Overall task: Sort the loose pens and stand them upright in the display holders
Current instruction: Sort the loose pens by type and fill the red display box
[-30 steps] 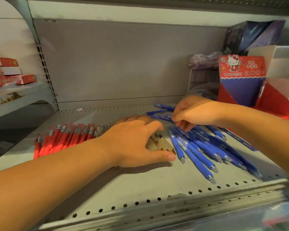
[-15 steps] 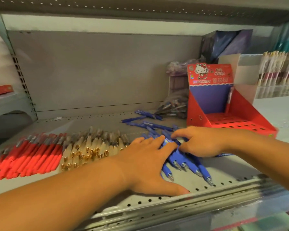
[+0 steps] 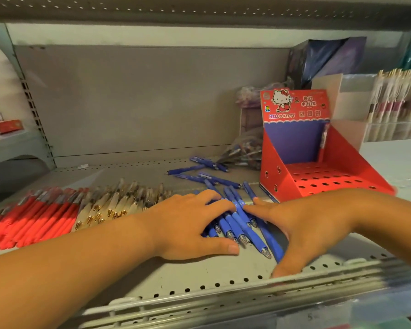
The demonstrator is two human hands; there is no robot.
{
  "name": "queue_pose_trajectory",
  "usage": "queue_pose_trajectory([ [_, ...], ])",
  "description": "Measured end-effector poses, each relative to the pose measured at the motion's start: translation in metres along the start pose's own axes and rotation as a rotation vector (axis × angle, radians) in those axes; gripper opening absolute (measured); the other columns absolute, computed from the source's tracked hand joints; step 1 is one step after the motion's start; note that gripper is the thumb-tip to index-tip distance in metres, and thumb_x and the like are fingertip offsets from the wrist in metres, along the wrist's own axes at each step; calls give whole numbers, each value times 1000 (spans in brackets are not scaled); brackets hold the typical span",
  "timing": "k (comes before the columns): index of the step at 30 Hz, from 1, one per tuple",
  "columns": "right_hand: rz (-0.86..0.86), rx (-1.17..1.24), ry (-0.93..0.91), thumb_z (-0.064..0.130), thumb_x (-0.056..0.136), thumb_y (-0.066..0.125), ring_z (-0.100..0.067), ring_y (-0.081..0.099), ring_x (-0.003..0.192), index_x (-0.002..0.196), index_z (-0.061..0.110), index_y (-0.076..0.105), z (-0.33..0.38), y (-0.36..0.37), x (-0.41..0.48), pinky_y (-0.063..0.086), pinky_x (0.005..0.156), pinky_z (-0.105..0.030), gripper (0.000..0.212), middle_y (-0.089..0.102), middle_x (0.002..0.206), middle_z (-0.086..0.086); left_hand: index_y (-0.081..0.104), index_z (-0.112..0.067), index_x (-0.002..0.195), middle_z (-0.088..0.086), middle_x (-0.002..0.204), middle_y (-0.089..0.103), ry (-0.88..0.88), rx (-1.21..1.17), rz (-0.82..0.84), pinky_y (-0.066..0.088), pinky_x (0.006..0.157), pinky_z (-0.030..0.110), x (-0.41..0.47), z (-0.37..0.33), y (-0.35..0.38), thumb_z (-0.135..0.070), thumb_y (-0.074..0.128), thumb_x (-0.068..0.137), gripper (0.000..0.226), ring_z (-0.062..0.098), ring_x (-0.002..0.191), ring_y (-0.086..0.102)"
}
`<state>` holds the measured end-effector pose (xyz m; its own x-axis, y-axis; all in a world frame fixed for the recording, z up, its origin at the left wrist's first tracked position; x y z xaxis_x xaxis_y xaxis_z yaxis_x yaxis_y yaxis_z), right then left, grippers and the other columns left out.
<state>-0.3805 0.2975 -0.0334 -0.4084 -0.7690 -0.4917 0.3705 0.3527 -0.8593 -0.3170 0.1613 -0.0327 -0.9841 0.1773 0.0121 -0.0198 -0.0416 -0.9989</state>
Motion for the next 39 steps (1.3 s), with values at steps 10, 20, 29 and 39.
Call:
queue_pose_trajectory([
  [10,-305,-24,-187,69,67,75,2,50,120,138,46,38,10,-10,-4,42,98,-15,84,47,133,32,27,-47,138,-4,133,42,-10,109,-56,42,83,31,6,-4,-1,-84,25,83,66,17,96,51],
  [20,-460,-166,-176,59,83,64,-20,60,93,120,24,59,27,-27,22,49,84,-39,51,65,104,0,23,-36,140,0,145,36,-81,56,50,35,110,52,1,-8,5,-99,33,61,102,31,131,36],
  [29,-442,263,24,20,90,58,-27,62,79,105,1,68,9,-53,41,54,76,-37,27,69,88,-11,20,-37,98,-6,99,33,-88,31,-70,38,85,38,2,-10,-2,-78,36,85,46,20,92,34],
  [39,-332,193,258,36,86,67,-19,46,61,77,11,59,12,-62,76,37,55,-25,28,52,72,-4,35,-45,126,-13,116,44,-40,-86,-37,44,87,32,7,11,-4,-80,43,82,57,14,99,47],
])
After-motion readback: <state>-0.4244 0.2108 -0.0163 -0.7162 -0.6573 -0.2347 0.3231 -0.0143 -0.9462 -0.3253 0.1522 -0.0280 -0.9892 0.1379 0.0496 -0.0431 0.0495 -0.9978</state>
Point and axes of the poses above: each hand's wrist, its own x-axis towards the middle knuckle, its own y-axis out of the palm, z = x × y, the point moved 8 cm from there along x, towards the middle knuckle
